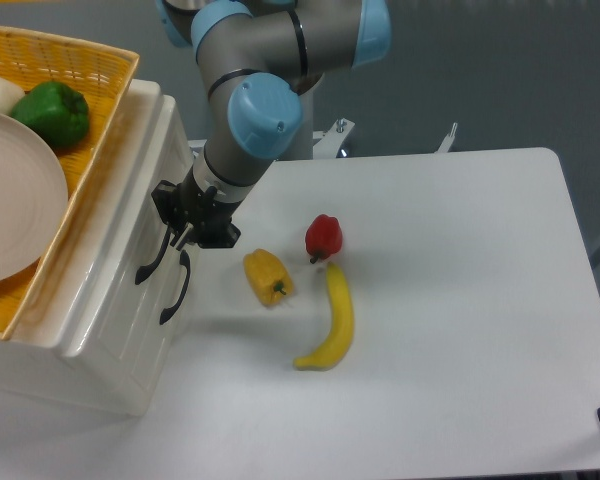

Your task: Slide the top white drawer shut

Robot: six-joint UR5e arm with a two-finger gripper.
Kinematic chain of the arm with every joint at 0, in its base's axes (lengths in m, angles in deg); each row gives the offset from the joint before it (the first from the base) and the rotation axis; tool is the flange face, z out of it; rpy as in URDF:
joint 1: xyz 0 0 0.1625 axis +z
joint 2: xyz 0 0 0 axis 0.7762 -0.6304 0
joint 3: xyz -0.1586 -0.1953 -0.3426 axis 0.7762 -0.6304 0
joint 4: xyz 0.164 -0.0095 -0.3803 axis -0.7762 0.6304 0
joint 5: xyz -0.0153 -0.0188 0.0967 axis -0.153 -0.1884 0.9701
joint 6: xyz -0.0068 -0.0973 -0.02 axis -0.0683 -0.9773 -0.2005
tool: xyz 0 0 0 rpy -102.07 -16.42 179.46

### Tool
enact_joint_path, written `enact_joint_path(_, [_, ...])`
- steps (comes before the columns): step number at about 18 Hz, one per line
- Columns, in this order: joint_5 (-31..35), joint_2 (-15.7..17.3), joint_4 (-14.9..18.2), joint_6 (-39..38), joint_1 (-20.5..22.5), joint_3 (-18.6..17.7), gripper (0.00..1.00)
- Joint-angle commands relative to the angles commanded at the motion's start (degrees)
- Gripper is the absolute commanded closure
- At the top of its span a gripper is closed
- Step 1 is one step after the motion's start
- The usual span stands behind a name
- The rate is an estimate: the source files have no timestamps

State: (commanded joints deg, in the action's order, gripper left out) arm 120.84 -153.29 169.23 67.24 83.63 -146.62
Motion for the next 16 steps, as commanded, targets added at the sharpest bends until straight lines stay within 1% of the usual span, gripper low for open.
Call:
enact_joint_path(2, [0.62,-0.26,-0.09,0.09,2.63,1.14,0.31])
enact_joint_path(3, [0.71,-0.35,-0.09,0.09,3.87,1.84,0.24])
enact_joint_path(5, [1.06,-0.53,-0.09,1.22,6.33,3.60,0.00])
enact_joint_path(8, [4.48,-0.62,-0.18,3.33,9.23,4.57,0.00])
enact_joint_path(10, [8.87,-0.62,-0.18,4.91,11.34,3.78,0.00])
enact_joint_path(13, [10.38,-0.96,-0.35,11.31,14.15,3.95,0.00])
enact_joint_path(14, [10.64,-2.01,-1.05,12.99,15.12,4.48,0.00])
enact_joint_path(16, [11.78,-2.55,-3.42,13.45,17.40,4.48,0.00])
